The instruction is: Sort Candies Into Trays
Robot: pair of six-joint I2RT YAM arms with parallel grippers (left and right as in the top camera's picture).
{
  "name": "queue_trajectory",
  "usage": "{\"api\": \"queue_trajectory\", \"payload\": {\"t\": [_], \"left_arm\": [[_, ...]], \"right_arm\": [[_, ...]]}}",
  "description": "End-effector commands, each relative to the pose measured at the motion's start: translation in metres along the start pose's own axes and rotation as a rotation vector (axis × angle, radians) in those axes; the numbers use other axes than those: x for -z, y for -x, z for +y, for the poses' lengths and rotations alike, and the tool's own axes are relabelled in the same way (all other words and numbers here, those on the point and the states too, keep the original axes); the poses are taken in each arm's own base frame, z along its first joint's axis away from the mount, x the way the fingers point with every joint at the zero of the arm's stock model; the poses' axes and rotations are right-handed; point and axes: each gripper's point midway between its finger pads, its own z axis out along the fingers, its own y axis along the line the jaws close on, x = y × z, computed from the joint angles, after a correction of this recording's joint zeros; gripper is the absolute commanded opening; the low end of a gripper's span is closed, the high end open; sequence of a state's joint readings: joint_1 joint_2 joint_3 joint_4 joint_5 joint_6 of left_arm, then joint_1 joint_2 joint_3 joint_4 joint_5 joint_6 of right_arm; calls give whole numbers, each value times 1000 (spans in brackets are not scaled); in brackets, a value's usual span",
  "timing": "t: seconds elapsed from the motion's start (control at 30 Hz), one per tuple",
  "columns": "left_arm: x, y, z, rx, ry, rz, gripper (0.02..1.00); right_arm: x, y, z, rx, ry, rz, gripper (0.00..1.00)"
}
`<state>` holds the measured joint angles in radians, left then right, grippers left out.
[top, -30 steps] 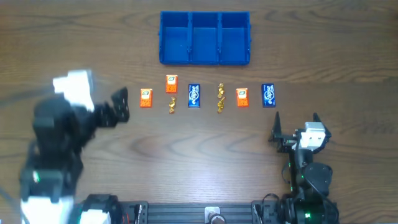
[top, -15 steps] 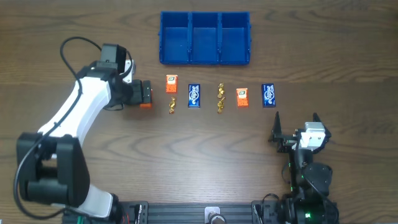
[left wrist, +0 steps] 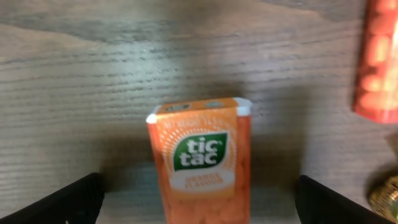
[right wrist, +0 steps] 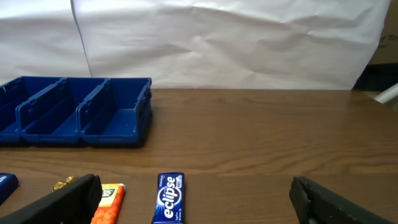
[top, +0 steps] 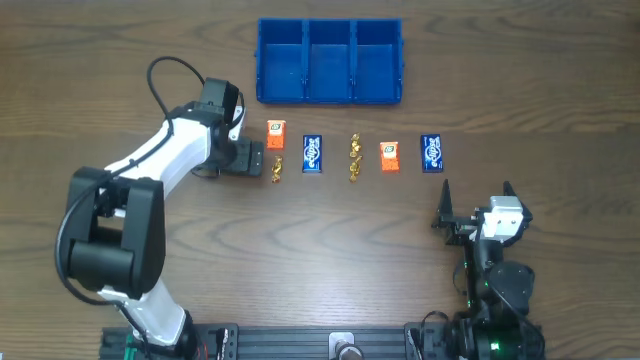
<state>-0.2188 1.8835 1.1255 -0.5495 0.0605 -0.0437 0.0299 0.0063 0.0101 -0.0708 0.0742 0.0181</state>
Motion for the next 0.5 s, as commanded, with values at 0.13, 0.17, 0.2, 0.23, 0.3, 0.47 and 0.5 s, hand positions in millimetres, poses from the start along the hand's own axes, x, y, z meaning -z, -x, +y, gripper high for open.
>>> {"api": "queue_trajectory", "payload": {"t": [0.13,0.17,0.2,0.23,0.3,0.47,0.5], "left_arm": [[-2,8,3,-12,19,-10,636],[-2,8,3,-5,18,-11,586],[-2,8,3,2,18,-14,533],[-2,10,3,11,17,-21,483],[-2,12,2,22,12,-29,413],[3,20,-4,44,-19,-44,325],[8,23,-5,58,-25,-48,321]], "right_arm": [[0,-1,1,-10,5,3,1000],[0,-1,1,-11,5,3,1000],[0,-1,1,-11,5,3,1000],[0,-1,1,-11,5,3,1000],[0,-1,1,-11,5,3,1000],[0,-1,1,-11,5,3,1000],[0,-1,1,-11,5,3,1000]]}}
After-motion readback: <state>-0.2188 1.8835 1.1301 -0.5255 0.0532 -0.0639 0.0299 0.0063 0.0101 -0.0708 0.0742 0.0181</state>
